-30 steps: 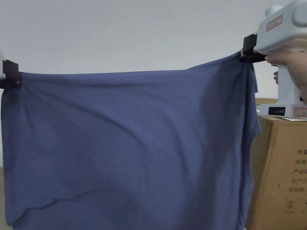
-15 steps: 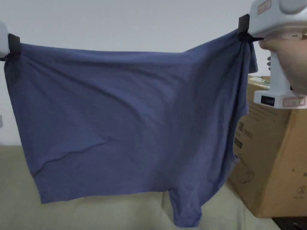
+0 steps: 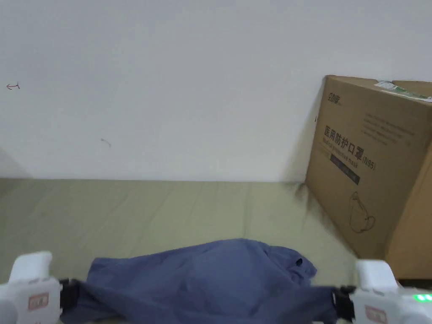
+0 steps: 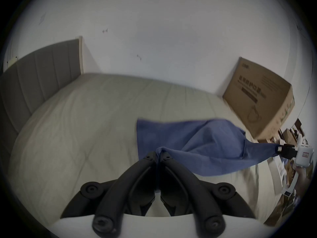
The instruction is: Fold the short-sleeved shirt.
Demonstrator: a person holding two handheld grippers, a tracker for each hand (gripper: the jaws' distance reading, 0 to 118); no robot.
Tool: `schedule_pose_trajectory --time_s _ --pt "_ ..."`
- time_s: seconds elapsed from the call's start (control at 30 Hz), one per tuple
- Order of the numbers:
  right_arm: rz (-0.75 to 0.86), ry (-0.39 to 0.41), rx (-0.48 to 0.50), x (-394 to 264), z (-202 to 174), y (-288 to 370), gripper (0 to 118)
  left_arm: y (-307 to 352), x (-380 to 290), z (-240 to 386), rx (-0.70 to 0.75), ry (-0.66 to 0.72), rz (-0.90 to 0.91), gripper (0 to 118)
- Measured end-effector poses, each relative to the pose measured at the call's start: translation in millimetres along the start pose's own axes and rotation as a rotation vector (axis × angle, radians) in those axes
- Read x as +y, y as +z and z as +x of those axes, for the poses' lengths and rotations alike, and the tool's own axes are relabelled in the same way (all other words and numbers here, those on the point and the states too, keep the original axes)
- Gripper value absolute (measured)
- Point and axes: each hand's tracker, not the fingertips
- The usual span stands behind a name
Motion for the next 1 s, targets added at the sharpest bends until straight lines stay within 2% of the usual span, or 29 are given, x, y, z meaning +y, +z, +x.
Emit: schedule_pose_trajectory --time_s 0.13,0.33,0.47,0.63,0.77,0.93,1.0 --pt "-0.005 -0.069 0.029 -57 24 59 0 47 -53 -19 -0.008 -0.054 -0.027 2" --pt "0.026 -0.089 0.065 -104 47 162 0 142 -95 -32 -0.065 -0.086 -0.004 2" --pt "-0.002 -0.095 0.092 -134 56 199 0 173 -126 -41 -0.084 -0.109 -0.02 2" --pt "-0.083 -0.056 0.055 -179 56 203 0 186 -177 -34 -0.082 -0.196 -0.077 2" --pt "-0.155 -0.06 0.013 -202 62 186 0 175 -207 -47 -0.079 -0.226 -0.107 2" --pt "-0.276 0.029 -0.042 -222 59 155 0 162 -225 -45 -0.036 -0.268 -0.152 3" --pt "-0.288 0.038 -0.048 -226 54 147 0 158 -229 -41 -0.005 -0.291 -0.177 9"
